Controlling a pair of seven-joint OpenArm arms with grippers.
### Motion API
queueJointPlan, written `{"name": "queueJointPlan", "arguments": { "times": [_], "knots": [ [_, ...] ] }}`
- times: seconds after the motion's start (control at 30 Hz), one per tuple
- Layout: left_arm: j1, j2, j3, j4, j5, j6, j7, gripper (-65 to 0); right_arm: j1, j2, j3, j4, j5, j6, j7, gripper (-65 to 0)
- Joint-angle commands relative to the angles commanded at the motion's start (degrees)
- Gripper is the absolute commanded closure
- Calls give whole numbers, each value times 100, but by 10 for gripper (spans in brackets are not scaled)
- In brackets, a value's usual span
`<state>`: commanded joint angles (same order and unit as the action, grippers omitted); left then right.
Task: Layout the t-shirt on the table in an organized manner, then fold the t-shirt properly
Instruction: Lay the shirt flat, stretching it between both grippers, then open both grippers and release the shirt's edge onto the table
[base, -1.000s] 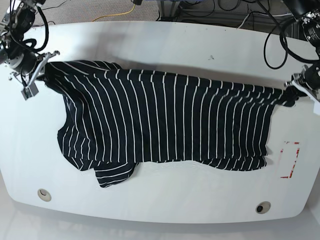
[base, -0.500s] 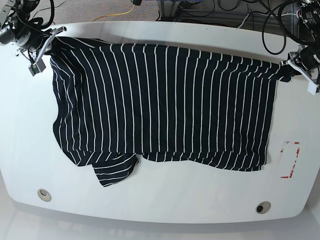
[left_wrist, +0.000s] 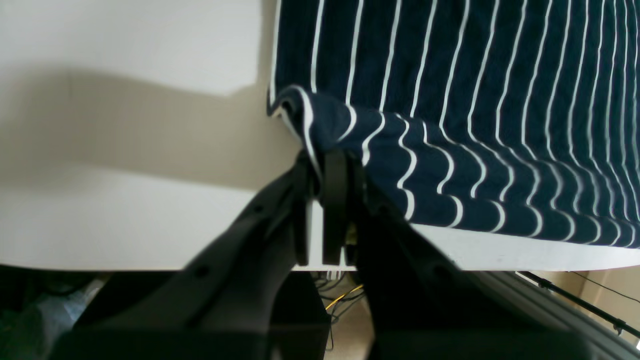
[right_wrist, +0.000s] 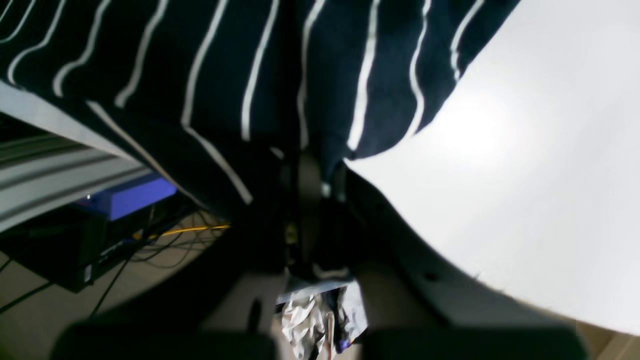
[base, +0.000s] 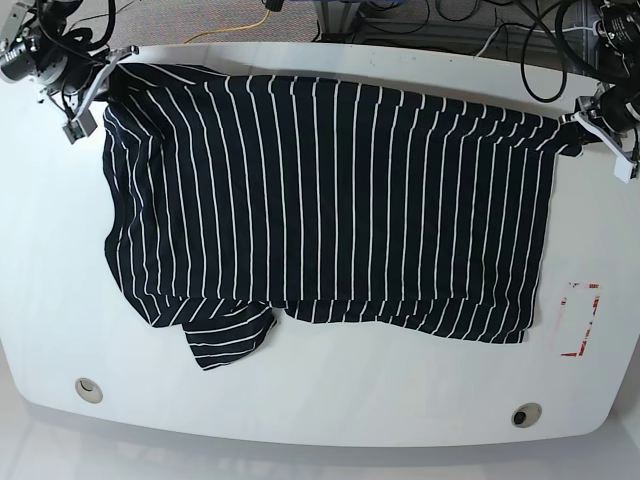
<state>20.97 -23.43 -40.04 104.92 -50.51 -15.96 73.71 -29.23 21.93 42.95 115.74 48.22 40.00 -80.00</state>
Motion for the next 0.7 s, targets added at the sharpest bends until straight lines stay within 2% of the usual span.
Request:
{"name": "queueJointPlan", "arguments": {
  "times": [0.2,0.43,0.7],
  "knots": [
    [-598,9,70,-123,88,9,9,-1,457,0,-18,-167,-9,0,0,-13],
    [-1240,18,607,-475,413,9,26,-1,1081,9,-167,-589,-9,0,0,-13],
    [-1679,18,633,-1178,475,9,26,-1,1758,193,-466,-1327,-9,0,0,-13]
  ]
}}
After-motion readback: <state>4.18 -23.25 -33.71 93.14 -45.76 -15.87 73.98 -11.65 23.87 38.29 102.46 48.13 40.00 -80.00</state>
